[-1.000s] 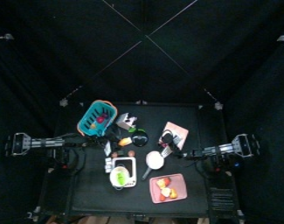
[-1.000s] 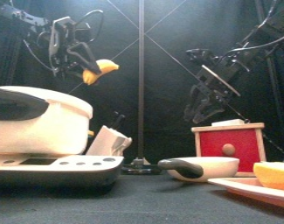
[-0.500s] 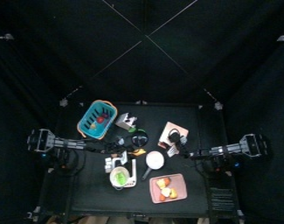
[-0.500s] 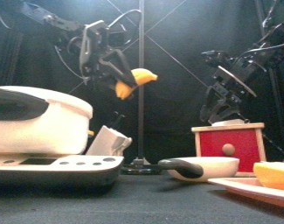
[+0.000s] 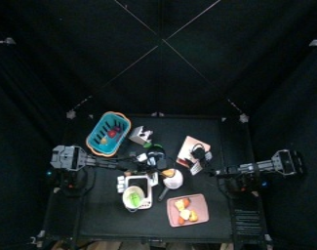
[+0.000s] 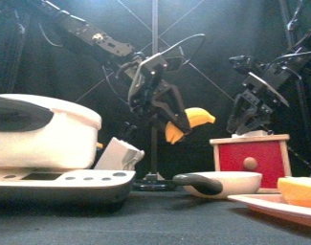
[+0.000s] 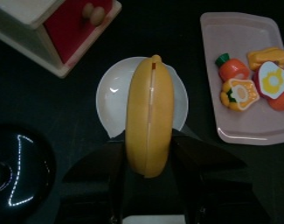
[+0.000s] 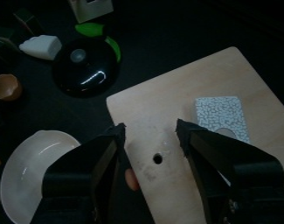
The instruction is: Place banana in pan
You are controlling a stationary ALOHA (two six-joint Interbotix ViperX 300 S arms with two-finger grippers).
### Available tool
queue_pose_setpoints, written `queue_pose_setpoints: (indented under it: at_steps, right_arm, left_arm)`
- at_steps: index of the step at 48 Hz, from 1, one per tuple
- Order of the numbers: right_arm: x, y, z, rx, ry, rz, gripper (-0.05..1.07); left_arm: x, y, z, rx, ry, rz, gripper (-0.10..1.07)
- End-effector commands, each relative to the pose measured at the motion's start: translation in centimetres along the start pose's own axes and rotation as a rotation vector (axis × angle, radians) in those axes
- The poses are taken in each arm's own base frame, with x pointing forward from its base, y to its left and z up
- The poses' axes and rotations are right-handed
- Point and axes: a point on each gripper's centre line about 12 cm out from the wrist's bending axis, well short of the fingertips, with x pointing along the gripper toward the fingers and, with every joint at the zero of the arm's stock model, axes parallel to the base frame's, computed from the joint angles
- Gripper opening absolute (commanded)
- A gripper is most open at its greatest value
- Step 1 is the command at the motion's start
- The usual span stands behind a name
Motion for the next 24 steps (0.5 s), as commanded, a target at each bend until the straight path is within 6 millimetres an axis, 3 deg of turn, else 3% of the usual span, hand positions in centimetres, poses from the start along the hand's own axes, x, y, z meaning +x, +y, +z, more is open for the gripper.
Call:
queue_pose_setpoints:
  at_steps: [1,14,24]
  right_arm:
    - [-0.4,0.0,0.5,0.019,-0.014,0.009,0.86]
    - [-0.4,0.0,0.4,0.021,-0.011,0.006,0.86]
    - [-0.4,-0.1,0.4,0.02,-0.013,0.002,0.86]
  left_arm:
    - [0.0,-0.7,1.5,0.017,-0.038,-0.012,0.56]
    - [2.3,-1.2,1.4,0.021,-0.029,-0.017,0.56]
    - [3.0,-1.1,1.8,0.018,-0.033,-0.016,0.59]
